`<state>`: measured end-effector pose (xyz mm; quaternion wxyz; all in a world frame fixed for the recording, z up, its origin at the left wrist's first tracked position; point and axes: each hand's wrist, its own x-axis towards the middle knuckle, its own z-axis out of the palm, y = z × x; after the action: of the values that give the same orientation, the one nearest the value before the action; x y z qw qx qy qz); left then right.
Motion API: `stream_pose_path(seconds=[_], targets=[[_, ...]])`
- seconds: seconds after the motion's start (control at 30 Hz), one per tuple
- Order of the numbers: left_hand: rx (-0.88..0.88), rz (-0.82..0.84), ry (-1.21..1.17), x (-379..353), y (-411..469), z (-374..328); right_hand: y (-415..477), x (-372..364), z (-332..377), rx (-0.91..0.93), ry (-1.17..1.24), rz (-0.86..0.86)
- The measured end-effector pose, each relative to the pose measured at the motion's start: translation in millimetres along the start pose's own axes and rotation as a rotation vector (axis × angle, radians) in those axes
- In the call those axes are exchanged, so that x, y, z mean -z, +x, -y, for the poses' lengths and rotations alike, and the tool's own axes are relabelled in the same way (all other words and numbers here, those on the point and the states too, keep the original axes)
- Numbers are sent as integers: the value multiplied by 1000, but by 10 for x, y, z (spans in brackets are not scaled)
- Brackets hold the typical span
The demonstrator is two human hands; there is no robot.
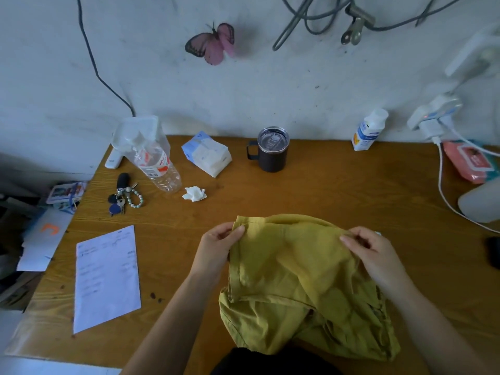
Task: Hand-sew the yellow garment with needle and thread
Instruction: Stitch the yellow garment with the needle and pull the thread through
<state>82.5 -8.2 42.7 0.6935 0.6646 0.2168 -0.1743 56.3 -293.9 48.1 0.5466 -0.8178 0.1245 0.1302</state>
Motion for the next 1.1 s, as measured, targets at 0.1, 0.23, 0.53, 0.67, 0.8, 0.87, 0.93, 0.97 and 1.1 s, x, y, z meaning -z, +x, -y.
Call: stream_pose_path(seconds=[0.1, 0.23, 0.53, 0.67, 0.8, 0.87, 0.93, 0.97, 1.1], targets=[[-26, -7, 12, 24, -168, -57, -159, 113, 46, 18, 53, -55], [-60, 43, -10, 30, -409, -139, -313, 218, 9, 20, 59, -83], [-217, 90, -62, 34, -718, -184, -588, 301, 91, 107, 101, -64], [-267, 133, -114, 48, -804, -159, -670, 316, 105, 143, 104, -71], [-308, 91, -114, 38, -885, -123, -769, 321, 145, 174, 124, -66], [-361, 43, -80, 33, -916, -111, -811, 306, 175, 198, 129, -75], [-436, -21, -22, 17, -936, -96, -835, 297, 204, 241, 110, -98], [-466, -53, -2, 8, -946, -92, -845, 294, 225, 266, 87, -109], [-541, -142, 52, -21, -989, -102, -885, 301, 312, 372, -15, -85]])
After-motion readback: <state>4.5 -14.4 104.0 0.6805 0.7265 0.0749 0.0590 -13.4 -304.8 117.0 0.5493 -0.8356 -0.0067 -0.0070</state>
